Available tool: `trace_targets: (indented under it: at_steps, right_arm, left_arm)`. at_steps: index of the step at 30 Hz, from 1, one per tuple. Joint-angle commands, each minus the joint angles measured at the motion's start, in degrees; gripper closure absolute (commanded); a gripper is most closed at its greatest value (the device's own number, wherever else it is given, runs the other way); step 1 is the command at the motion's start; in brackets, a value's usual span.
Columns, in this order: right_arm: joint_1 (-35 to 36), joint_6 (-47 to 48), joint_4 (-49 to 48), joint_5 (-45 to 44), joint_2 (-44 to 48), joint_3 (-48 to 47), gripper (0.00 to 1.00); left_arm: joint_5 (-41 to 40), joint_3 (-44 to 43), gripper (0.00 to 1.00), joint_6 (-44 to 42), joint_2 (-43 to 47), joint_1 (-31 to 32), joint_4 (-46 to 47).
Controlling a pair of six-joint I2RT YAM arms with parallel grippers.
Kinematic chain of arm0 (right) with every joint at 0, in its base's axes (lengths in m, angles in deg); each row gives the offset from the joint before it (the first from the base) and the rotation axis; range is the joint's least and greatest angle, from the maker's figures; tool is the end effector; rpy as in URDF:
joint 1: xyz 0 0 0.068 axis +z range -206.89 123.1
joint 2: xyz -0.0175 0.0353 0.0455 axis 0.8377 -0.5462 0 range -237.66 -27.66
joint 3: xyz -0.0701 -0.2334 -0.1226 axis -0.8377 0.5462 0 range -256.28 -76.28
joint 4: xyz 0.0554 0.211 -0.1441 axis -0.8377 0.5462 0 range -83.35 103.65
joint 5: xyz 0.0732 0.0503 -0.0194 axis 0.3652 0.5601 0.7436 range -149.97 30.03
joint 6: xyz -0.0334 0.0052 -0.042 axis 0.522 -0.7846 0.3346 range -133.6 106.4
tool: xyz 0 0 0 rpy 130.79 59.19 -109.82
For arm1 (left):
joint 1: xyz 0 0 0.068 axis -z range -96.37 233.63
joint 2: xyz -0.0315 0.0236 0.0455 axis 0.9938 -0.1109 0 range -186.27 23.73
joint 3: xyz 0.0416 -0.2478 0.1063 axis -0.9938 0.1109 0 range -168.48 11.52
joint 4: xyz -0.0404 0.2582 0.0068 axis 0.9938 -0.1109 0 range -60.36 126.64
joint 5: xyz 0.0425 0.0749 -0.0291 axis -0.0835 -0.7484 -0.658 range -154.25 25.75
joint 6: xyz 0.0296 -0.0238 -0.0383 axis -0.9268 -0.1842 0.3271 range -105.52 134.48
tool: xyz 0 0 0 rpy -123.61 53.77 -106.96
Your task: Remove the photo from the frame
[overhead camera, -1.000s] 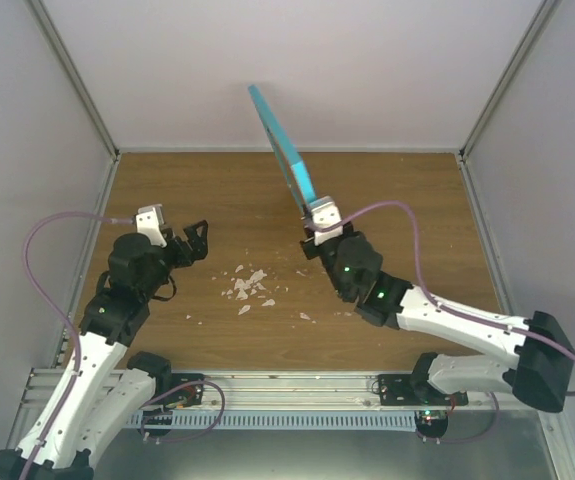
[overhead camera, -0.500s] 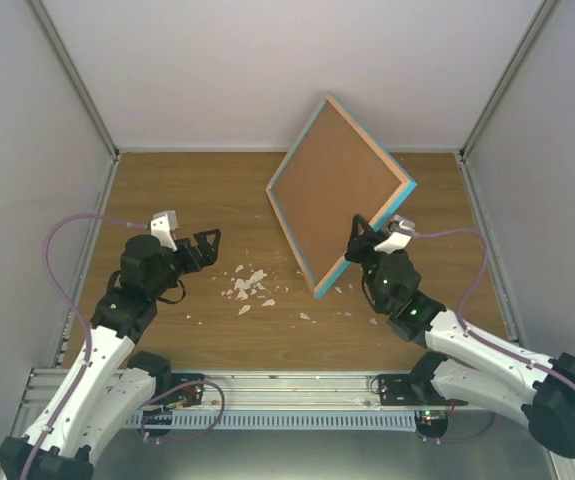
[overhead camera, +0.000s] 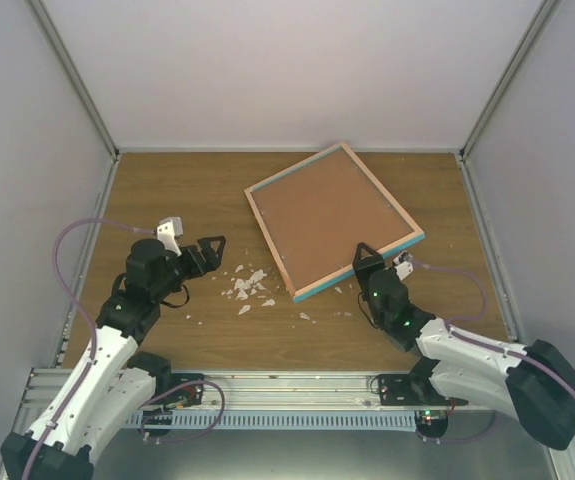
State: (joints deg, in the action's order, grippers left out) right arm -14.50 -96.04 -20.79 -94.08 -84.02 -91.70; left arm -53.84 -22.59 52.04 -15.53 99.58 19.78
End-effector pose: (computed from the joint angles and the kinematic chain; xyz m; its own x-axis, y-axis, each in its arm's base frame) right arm 0.1601 0.1194 0.1939 -0.1769 0.9499 -0.2577 0.1503 0.2848 0.9467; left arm 0.1578 -0.0519 0.2774 -0.5487 -0.4668 -0.6936 0.1222 0.7759 -0.6189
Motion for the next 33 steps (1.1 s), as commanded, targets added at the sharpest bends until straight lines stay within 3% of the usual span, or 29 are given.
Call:
trace_targets:
  at_steps: [1,6,12,17,20,33]
  right_arm:
    - [0.14,-7.72,-2.07,2.33,-3.37,2.04,0.98]
    - [0.15,-9.54,-0.22,4.91,-6.69,1.97,0.9]
    - [0.12,-11.28,2.93,8.71,-7.91,2.15,0.74]
    - [0.12,-13.06,4.08,10.75,-8.07,3.39,0.59]
    - [0.11,-13.37,5.79,11.59,-7.86,3.15,0.44]
    - [0.09,-10.15,22.15,13.25,-1.34,0.26,0.1]
  left_arm:
    - [2.23,1.93,0.01,1.86,0.04,-0.39,4.39]
    - [2.41,2.67,0.01,2.07,-0.48,-0.47,4.56]
    - [2.2,2.98,0.01,2.12,-0.52,-0.42,4.65]
    - [2.2,3.16,0.01,2.25,-0.56,-0.41,4.87]
    - [2.33,3.38,0.01,2.41,-0.49,-0.43,4.95]
    - [3.51,4.05,0.01,2.56,-2.88,-0.43,5.55]
